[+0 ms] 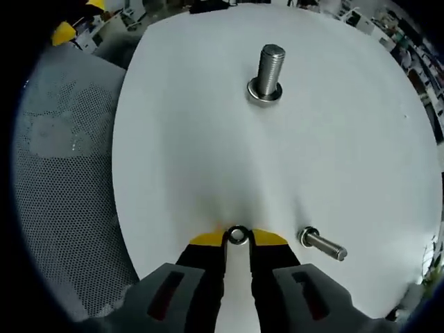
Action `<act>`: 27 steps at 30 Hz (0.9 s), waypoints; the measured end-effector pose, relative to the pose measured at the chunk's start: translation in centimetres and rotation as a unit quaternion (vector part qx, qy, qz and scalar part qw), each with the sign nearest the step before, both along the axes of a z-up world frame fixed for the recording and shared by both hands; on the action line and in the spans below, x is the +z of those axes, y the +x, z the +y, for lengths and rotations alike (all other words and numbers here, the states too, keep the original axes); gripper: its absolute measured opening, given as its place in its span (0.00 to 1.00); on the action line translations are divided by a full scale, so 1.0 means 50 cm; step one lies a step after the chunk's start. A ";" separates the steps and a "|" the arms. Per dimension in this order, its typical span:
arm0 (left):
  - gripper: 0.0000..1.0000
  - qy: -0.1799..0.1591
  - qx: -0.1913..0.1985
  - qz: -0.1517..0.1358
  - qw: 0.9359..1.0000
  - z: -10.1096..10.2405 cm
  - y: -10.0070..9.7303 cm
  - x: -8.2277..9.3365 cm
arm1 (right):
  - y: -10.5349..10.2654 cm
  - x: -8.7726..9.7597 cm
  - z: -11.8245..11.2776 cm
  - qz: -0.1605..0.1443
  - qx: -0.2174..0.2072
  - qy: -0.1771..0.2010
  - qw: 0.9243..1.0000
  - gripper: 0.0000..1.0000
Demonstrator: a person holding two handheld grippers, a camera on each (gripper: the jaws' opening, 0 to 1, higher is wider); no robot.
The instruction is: Place the washer onto the threaded stud by aligning its center hole with the stud, sliding it down to the base, and recovering from edge contact or off-axis alignment until the washer reaches the visible bottom stop.
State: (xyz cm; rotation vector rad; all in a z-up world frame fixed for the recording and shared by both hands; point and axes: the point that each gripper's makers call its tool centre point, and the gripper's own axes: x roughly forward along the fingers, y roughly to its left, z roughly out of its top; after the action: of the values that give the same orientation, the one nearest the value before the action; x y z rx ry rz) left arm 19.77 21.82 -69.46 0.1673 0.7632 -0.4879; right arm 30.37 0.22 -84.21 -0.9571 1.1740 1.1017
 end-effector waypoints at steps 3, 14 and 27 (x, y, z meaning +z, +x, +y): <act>0.23 0.001 0.000 0.002 1.000 0.000 -0.001 -0.001 | -0.002 -0.003 0.002 -0.008 0.003 -0.018 1.000 0.14; 0.22 0.000 0.001 0.005 1.000 -0.001 -0.002 -0.002 | -0.002 -0.002 0.001 -0.011 0.000 -0.053 0.999 0.14; 0.22 0.003 0.002 0.010 1.000 0.002 -0.003 -0.006 | -0.002 0.003 -0.004 -0.045 -0.024 0.033 0.998 0.14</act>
State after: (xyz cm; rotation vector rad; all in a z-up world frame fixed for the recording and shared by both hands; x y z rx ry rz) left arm 19.60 21.91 -69.77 0.1658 0.7848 -0.4837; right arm 30.27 0.02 -84.07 -0.9145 1.0755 1.0419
